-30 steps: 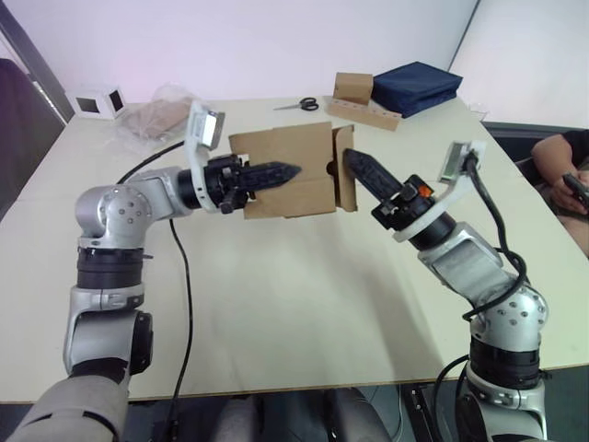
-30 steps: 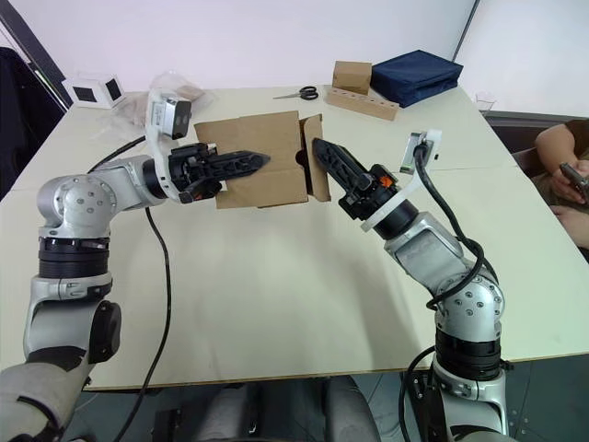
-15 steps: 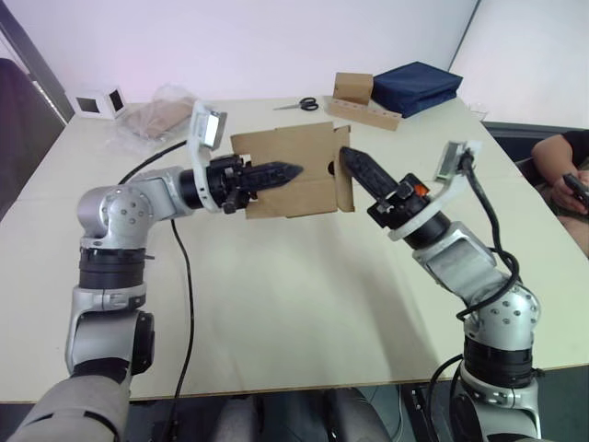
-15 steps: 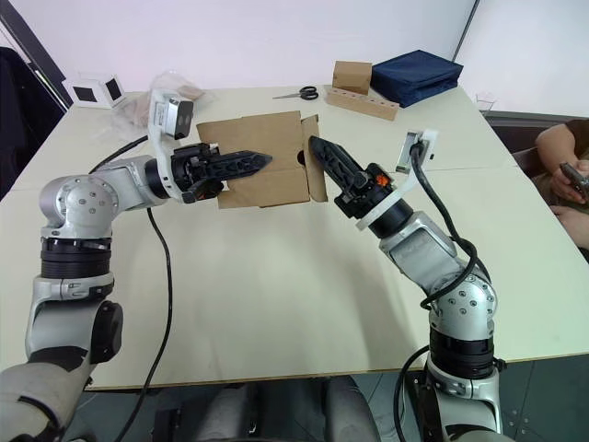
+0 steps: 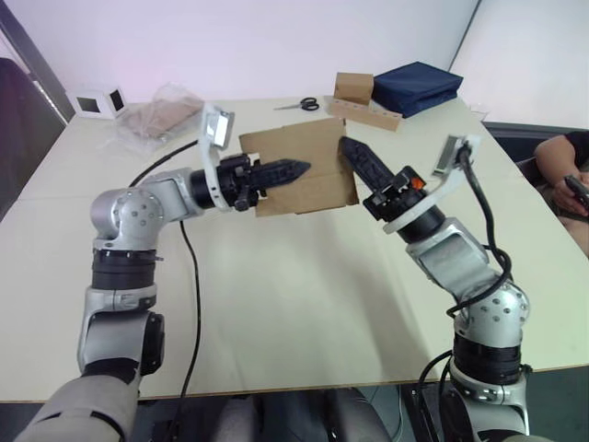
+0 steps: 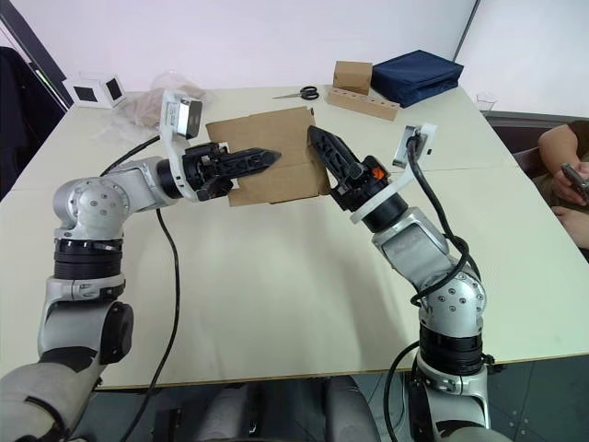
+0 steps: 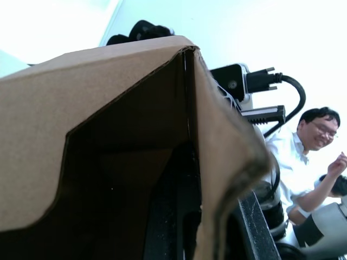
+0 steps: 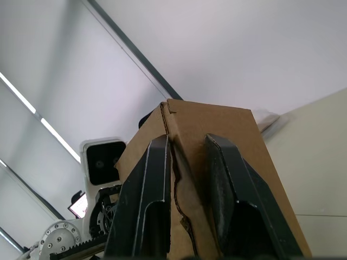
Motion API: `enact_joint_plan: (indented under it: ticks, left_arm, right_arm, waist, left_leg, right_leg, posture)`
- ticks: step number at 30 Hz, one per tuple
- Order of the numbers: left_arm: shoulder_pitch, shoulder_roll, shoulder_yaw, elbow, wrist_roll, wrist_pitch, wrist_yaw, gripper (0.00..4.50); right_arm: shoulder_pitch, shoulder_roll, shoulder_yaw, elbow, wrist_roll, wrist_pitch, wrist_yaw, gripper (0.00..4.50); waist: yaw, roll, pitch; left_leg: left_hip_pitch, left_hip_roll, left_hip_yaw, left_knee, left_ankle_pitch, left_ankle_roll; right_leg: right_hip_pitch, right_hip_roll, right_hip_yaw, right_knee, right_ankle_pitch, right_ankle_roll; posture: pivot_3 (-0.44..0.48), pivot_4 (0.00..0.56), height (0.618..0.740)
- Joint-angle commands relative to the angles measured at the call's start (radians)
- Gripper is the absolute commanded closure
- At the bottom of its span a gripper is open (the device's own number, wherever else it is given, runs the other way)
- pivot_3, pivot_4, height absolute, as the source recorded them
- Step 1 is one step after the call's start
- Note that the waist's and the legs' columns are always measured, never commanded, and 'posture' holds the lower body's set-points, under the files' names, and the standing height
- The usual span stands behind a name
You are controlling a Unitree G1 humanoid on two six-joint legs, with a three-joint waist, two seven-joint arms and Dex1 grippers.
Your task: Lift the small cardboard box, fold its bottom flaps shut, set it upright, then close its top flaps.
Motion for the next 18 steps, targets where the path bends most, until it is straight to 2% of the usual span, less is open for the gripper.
enact_joint_plan:
  ticks: [1,12,18]
  left_arm:
    - [-0.004,-0.042,0.042,-0.028,-0.019,-0.033,0.065,4.5]
    - [-0.003,-0.121,0.097,-0.038,-0.05,-0.048,0.186,4.5]
    - [0.006,-0.115,0.095,-0.058,-0.064,-0.039,0.186,4.5]
  right_arm:
    - [-0.04,0.043,0.033,-0.056,0.002,-0.019,-0.02,3.53]
    - [-0.043,0.121,0.068,-0.042,-0.016,-0.042,-0.068,3.53]
    - [-0.034,0.11,0.059,-0.05,-0.005,-0.032,-0.065,3.53]
  waist:
    - [0.0,0.0,0.0]
    - [0.0,0.0,0.0]
    - [0.0,0.0,0.0]
  left_leg:
    - [0.0,0.0,0.0,0.0,0.0,0.0]
    - [0.0,0.0,0.0,0.0,0.0,0.0]
    - [0.0,0.0,0.0,0.0,0.0,0.0]
  right_leg:
    - [0.0,0.0,0.0,0.0,0.0,0.0]
    - [0.0,0.0,0.0,0.0,0.0,0.0]
    - [0.0,0.0,0.0,0.0,0.0,0.0]
  posture:
    - [0.0,0.15,0.74]
    - [0.0,0.15,0.74]
    - [0.0,0.15,0.74]
